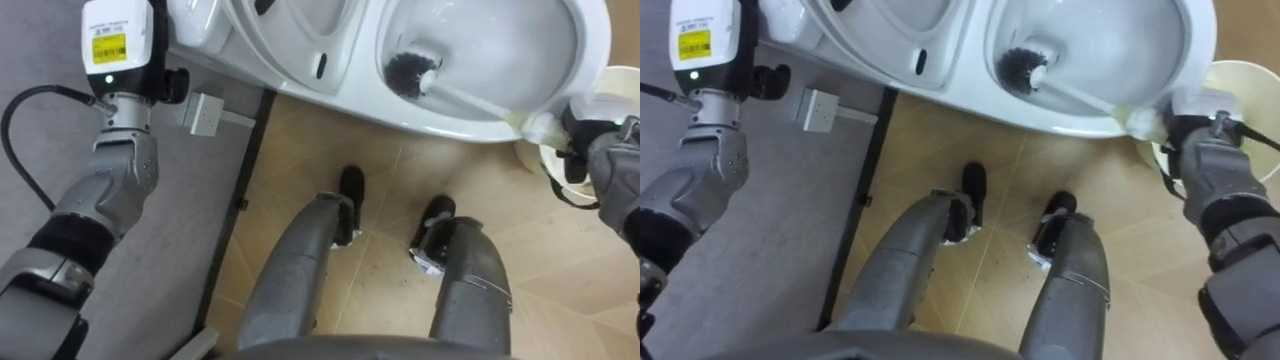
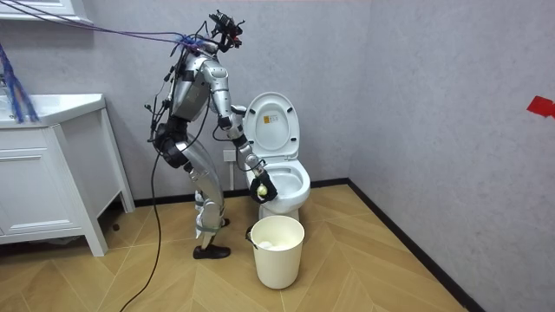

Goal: Brush toilet

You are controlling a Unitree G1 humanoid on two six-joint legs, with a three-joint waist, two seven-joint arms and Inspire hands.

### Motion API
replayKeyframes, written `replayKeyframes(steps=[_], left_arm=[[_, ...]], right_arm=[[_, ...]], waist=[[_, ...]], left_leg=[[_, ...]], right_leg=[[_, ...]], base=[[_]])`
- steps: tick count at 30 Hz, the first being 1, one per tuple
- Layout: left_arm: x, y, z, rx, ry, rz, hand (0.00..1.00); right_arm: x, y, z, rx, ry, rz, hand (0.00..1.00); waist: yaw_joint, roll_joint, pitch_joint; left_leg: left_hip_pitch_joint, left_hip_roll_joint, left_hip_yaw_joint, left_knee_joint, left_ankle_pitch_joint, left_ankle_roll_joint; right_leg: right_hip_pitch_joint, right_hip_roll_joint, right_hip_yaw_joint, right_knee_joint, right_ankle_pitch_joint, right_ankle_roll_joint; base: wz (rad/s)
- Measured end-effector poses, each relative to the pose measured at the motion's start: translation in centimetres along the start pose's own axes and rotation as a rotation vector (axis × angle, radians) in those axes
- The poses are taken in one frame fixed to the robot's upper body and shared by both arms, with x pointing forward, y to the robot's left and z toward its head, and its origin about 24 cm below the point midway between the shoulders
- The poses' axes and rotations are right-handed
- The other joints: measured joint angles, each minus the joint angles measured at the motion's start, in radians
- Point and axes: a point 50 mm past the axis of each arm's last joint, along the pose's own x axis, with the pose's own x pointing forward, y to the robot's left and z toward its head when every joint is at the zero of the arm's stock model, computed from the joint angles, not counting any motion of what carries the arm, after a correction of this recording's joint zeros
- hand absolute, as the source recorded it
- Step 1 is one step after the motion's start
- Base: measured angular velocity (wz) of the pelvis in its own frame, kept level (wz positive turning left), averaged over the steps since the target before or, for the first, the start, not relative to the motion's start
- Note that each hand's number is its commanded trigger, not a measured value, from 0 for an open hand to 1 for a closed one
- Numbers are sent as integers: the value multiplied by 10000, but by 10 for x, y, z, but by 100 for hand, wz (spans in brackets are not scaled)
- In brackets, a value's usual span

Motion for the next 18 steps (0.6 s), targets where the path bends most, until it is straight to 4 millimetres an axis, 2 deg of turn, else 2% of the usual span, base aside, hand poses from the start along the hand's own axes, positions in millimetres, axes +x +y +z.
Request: replayKeyframes(steps=[6,9,10,15,18], left_arm=[[0,0,4,4,-173,249,0],[1,0,7,19,-230,365,0],[2,1,7,27,-258,401,0],[11,6,12,45,-474,661,0],[12,6,12,36,-485,667,0]], right_arm=[[2,-5,-8,90,236,-524,100],[3,-10,-11,38,375,-676,100],[3,-11,-12,-126,416,-733,100],[7,-43,-21,-1831,666,-1844,100],[6,-47,-22,-2657,621,-2327,100]], waist=[[-213,-44,18],[-247,-267,28],[-224,-312,38],[-132,-651,37],[-115,-750,30]], left_leg=[[-126,-345,-21,102,-37,79],[-197,-487,83,259,-71,137],[-220,-491,102,309,-77,146],[-416,-477,188,565,-80,193],[-426,-443,188,638,-86,201]], right_leg=[[-236,-420,45,545,-249,119],[-416,-633,163,909,-363,158],[-452,-636,203,961,-372,165],[-718,-653,322,1187,-357,159],[-699,-636,322,1200,-347,153]], base=[[13],[5],[0],[-4],[-1]])
